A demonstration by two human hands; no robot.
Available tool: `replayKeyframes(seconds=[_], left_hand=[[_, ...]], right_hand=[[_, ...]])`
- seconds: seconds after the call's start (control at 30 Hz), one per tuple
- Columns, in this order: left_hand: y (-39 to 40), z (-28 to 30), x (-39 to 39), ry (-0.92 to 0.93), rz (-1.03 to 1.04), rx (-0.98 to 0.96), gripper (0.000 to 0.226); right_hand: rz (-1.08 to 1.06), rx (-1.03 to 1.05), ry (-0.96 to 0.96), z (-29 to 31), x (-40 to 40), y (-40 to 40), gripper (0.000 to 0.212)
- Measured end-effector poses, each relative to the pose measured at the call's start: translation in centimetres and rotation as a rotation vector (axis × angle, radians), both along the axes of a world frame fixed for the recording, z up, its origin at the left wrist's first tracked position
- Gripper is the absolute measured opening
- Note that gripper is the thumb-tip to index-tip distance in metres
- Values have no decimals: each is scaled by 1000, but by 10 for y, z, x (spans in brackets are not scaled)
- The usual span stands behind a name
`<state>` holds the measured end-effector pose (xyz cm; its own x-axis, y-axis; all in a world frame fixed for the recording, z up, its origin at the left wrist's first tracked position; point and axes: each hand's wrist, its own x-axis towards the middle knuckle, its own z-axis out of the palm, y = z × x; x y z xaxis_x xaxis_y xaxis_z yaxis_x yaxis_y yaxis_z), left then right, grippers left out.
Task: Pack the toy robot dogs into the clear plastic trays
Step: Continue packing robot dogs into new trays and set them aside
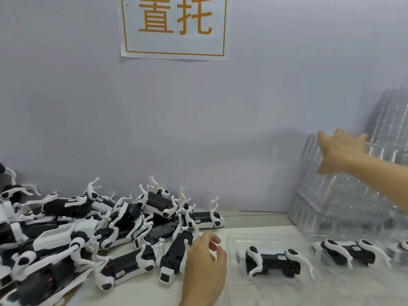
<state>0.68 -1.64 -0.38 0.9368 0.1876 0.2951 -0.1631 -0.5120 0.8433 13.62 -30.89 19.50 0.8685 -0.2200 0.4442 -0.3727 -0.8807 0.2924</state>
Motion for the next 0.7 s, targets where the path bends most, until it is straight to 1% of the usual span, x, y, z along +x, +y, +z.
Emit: replayKeyframes(seconds=[0.07,0.13,0.2,0.27,0.33,0.43,0.5,0.57,0.63,0.7], left_hand=[[0,0,0,0,0,8,17],[0,0,1,-5,2,1,18],[1,0,2,-15,1,-12,18],[1,-1,3,-24,2,-23,19],[1,-1,3,-29,1,-26,20],[2,-2,3,-47,2,-35,20],[4,-2,4,-54,3,-48,19],[5,-2,4,-56,3,-61,20],[6,-2,4,-53,6,-63,20],[7,-4,5,-52,7,-50,19]], right_hand=[[5,-4,-59,3,-3,3,68],[15,-12,-170,13,-6,10,70],[68,-36,-307,25,-11,21,69],[135,-35,-389,37,-18,37,74],[214,5,-431,45,-27,59,83],[374,152,-504,43,-45,96,91],[501,284,-495,30,-55,121,92],[606,402,-414,8,-61,141,94],[622,424,-304,-17,-60,154,95],[569,348,-200,-44,-56,161,93]])
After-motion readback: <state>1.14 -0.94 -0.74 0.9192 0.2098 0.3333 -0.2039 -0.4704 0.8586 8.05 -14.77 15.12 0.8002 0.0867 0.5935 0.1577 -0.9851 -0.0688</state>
